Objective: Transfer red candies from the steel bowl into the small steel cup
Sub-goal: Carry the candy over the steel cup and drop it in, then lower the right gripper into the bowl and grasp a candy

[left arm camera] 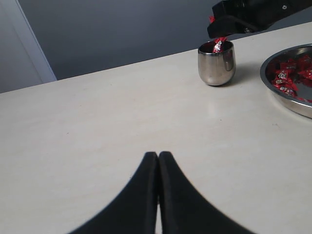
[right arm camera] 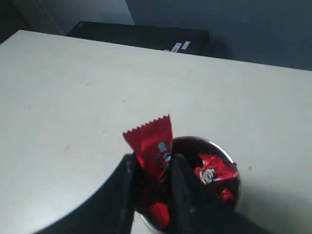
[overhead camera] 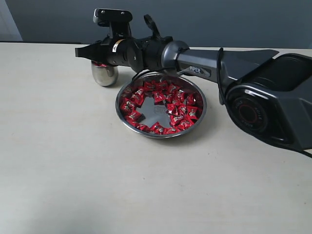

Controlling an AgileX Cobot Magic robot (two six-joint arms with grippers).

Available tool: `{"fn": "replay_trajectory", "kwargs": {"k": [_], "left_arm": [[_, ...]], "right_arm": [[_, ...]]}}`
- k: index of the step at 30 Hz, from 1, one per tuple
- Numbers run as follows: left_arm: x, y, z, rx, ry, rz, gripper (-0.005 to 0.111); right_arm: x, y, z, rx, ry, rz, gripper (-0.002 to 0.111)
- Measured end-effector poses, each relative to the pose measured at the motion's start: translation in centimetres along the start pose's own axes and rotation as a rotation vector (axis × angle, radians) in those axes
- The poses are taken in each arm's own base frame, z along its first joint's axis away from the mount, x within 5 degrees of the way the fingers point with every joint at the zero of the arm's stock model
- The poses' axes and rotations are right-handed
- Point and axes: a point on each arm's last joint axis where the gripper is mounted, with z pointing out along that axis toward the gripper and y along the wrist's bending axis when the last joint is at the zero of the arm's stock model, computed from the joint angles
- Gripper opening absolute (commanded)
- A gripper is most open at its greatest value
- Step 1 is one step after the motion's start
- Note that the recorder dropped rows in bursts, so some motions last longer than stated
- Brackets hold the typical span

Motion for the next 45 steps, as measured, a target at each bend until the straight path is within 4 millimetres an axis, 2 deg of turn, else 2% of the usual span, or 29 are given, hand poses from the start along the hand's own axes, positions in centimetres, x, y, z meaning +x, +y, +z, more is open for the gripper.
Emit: {"fn": "replay_trajectory", "kwargs": {"k": [2, 7, 9, 22, 27, 36, 42, 45], "left_arm": [[0.0, 0.0, 0.0, 0.000, 0.000, 0.000, 0.000], [0.0, 0.0, 0.0, 0.000, 0.000, 0.000, 0.000], [0.0, 0.0, 0.0, 0.000, 0.000, 0.000, 0.000], [0.0, 0.0, 0.0, 0.000, 0.000, 0.000, 0.000], [0.0, 0.0, 0.0, 0.000, 0.000, 0.000, 0.000], [0.0, 0.0, 0.0, 0.000, 0.000, 0.000, 0.000], [0.0, 0.0, 0.0, 0.000, 0.000, 0.000, 0.000], [0.0, 0.0, 0.0, 0.000, 0.000, 0.000, 0.000]], "right_arm": [[-0.1, 0.0, 0.1, -0.002, -0.010, 0.003, -0.001], [0.2, -0.1, 0.4, -0.004, -0.017, 0.015, 0.023], [0.1, -0.1, 0.4, -0.004, -0.018, 0.020, 0.029], [-0.6, 0.0, 0.4, -0.020, -0.098, 0.089, 0.028], [-0.8, 0.3, -0.3, -0.006, -0.005, 0.070, 0.026], [-2.8, 0.8, -4.7, 0.106, 0.283, -0.124, 0.024], [-1.3, -1.1, -7.0, 0.307, 0.612, -0.263, 0.024], [-0.9, -1.6, -7.5, 0.351, 0.685, -0.281, 0.024]]}}
